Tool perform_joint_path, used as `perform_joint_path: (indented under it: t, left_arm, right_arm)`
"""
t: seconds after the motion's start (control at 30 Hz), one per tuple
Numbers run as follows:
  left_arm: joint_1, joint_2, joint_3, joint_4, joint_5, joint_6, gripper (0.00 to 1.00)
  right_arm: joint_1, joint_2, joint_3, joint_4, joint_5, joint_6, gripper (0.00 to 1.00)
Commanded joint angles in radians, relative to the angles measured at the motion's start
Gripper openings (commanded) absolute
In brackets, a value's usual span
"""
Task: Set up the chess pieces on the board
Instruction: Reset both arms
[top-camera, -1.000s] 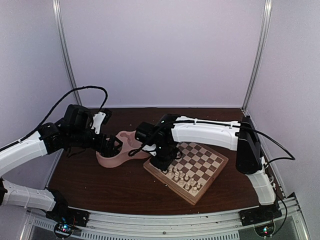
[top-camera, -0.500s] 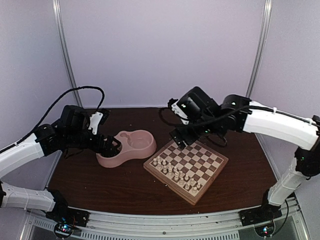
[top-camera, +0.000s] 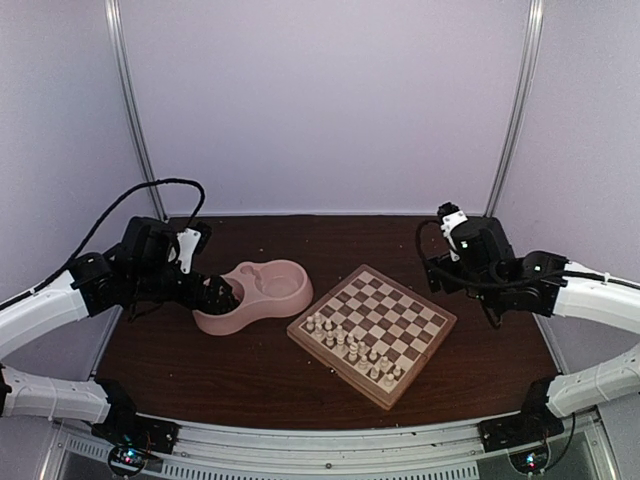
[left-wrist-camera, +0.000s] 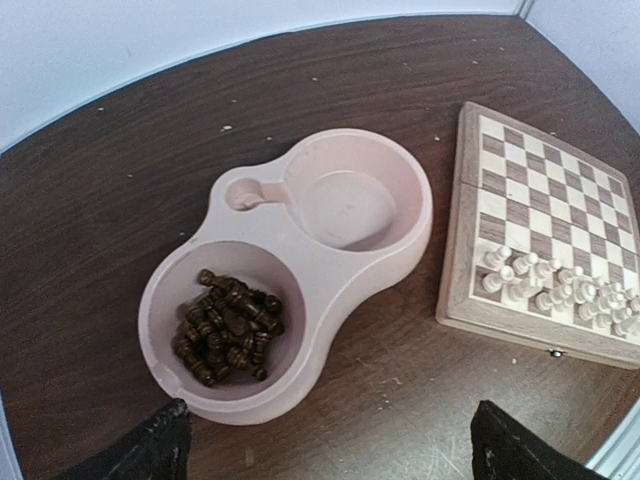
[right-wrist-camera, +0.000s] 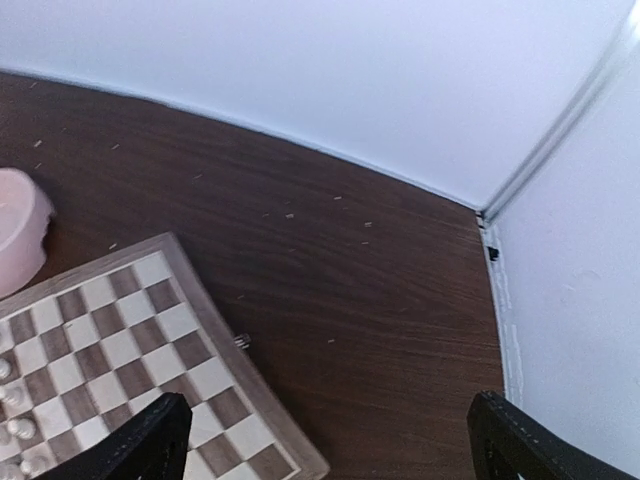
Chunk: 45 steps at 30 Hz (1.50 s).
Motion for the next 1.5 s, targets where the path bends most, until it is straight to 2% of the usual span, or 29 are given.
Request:
perform_joint_path:
  t: [0.0, 0.1, 0.2, 0.3, 0.4, 0.57, 0.67, 0.87, 0.9, 0.97, 1.0, 1.07, 1.13, 1.2, 1.33, 1.47]
  left_arm:
    - [0.051, -0.040, -0.027, 0.023, -0.118, 0.027, 0.98]
    - [0.135, -0.031, -0.026, 0.029, -0.106, 0.008, 0.98]
    - [0.214, -0.020, -0.034, 0.054, -0.174, -0.064, 0.98]
    - [0.242, -0.044, -0.097, 0.176, -0.226, -0.067, 0.98]
    - [0.242, -0.075, -0.185, 0.331, -0.300, -0.019, 0.97]
    - [0.243, -0.052, -0.238, 0.451, -0.366, 0.111, 0.98]
    - [0.243, -0.009, -0.240, 0.493, -0.385, 0.161, 0.98]
    - [0.255, 0.039, -0.267, 0.605, -0.397, 0.225, 0.98]
    - [0.261, 0.044, -0.266, 0.605, -0.396, 0.224, 0.98]
    - [0.271, 0.052, -0.269, 0.613, -0.402, 0.224, 0.98]
    - [0.278, 0.058, -0.276, 0.625, -0.404, 0.224, 0.98]
    - [0.297, 0.073, -0.290, 0.662, -0.404, 0.225, 0.98]
    - [0.318, 0.096, -0.304, 0.702, -0.401, 0.226, 0.98]
    - [0.346, 0.135, -0.317, 0.740, -0.394, 0.228, 0.98]
    - [0.393, 0.247, -0.330, 0.835, -0.396, 0.255, 0.98]
    - [0.463, 0.379, -0.361, 1.016, -0.333, 0.270, 0.98]
  right_arm:
    - [-0.164, -0.173, -0.119, 0.127, 0.085, -0.078, 1.00]
    - [-0.285, -0.312, -0.245, 0.276, 0.069, -0.128, 1.00]
    - [-0.395, -0.424, -0.403, 0.484, 0.004, -0.198, 1.00]
    - [-0.484, -0.470, -0.551, 0.674, -0.123, -0.275, 0.95]
    - [-0.541, -0.444, -0.644, 0.826, -0.184, -0.281, 0.93]
    - [-0.657, -0.223, -0.676, 0.998, -0.304, -0.263, 0.94]
    - [-0.714, -0.034, -0.674, 1.197, -0.381, -0.223, 0.94]
    - [-0.746, 0.451, -0.642, 1.623, -0.460, -0.297, 0.98]
    - [-0.756, 0.478, -0.648, 1.692, -0.433, -0.281, 1.00]
    - [-0.760, 0.422, -0.624, 1.558, -0.443, -0.265, 0.99]
    - [-0.762, 0.414, -0.603, 1.496, -0.474, -0.269, 0.95]
    - [-0.774, 0.440, -0.585, 1.505, -0.484, -0.269, 0.93]
    - [-0.774, 0.420, -0.584, 1.469, -0.484, -0.264, 1.00]
    - [-0.774, 0.437, -0.598, 1.533, -0.488, -0.276, 1.00]
    - [-0.773, 0.435, -0.606, 1.540, -0.492, -0.279, 1.00]
    - [-0.773, 0.436, -0.606, 1.541, -0.492, -0.279, 1.00]
